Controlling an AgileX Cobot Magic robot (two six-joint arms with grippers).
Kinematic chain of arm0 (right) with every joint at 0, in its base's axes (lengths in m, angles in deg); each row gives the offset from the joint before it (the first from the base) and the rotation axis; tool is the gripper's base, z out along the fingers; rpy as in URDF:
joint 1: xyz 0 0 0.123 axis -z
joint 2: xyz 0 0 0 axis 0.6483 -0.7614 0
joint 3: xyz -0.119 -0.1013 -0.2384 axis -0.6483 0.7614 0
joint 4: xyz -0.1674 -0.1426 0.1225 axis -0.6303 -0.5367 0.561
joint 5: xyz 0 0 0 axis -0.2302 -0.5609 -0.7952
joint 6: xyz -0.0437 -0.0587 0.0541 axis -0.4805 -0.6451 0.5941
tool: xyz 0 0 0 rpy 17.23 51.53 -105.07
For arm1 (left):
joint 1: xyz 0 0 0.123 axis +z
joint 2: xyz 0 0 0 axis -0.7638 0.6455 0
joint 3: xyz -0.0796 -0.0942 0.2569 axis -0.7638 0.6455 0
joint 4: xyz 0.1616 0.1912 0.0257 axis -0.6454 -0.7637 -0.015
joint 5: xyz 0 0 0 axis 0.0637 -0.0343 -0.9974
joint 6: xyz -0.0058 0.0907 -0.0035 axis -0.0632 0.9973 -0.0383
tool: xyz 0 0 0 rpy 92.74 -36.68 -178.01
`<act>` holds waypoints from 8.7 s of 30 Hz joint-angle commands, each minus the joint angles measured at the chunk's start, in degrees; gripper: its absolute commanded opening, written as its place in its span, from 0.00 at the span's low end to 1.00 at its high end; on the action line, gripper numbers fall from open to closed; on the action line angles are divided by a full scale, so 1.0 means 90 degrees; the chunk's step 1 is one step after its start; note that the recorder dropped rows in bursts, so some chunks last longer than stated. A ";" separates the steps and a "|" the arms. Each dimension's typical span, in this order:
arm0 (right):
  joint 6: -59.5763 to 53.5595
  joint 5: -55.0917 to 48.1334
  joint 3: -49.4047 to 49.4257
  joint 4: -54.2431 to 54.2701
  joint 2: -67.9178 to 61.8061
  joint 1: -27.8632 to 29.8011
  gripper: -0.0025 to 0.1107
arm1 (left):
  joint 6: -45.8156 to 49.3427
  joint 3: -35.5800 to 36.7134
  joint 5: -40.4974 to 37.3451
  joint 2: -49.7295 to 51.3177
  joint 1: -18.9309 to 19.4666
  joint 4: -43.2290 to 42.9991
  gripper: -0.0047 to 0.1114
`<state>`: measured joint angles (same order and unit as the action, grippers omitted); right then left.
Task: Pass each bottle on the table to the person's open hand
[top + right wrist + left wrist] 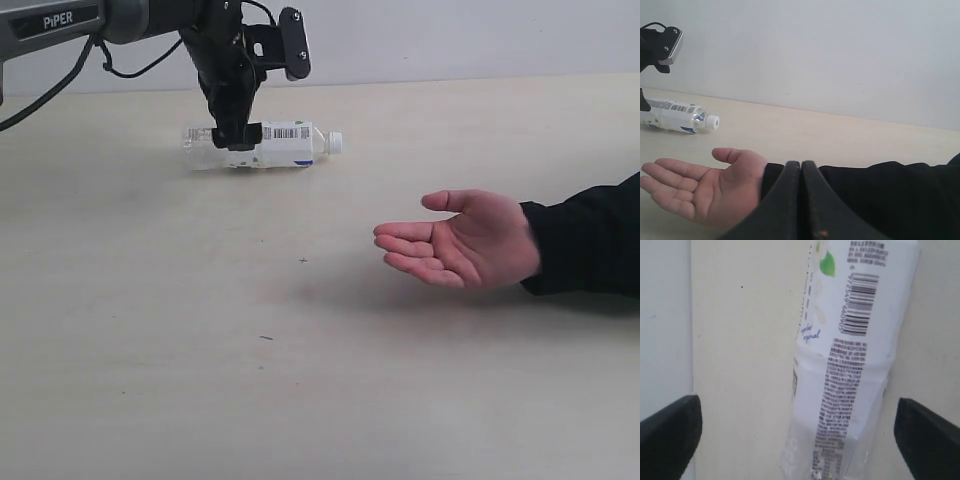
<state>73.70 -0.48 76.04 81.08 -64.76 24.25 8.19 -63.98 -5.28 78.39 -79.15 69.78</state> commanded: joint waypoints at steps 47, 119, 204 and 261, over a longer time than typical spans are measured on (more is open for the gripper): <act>-0.0009 0.0027 0.0033 -0.0007 0.0024 0.0036 0.02 | -0.0104 -0.0006 0.0623 0.0763 0.0028 0.0085 0.89; -0.0009 0.0062 0.0033 -0.0007 0.0024 0.0036 0.02 | -1.0297 0.1664 -0.2307 -0.2696 -0.2636 0.1372 0.04; -0.0009 0.0027 0.0033 -0.0007 0.0024 0.0036 0.02 | -0.6919 0.1664 -0.2307 -0.2940 -0.2060 0.1994 0.76; -0.0009 0.0027 0.0033 -0.0007 0.0024 0.0036 0.02 | -1.5221 0.8412 0.1435 -1.1090 -0.2060 -0.6965 0.04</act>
<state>73.70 -0.49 76.04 81.08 -64.76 24.25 -128.25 11.60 7.98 -20.52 -97.84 8.00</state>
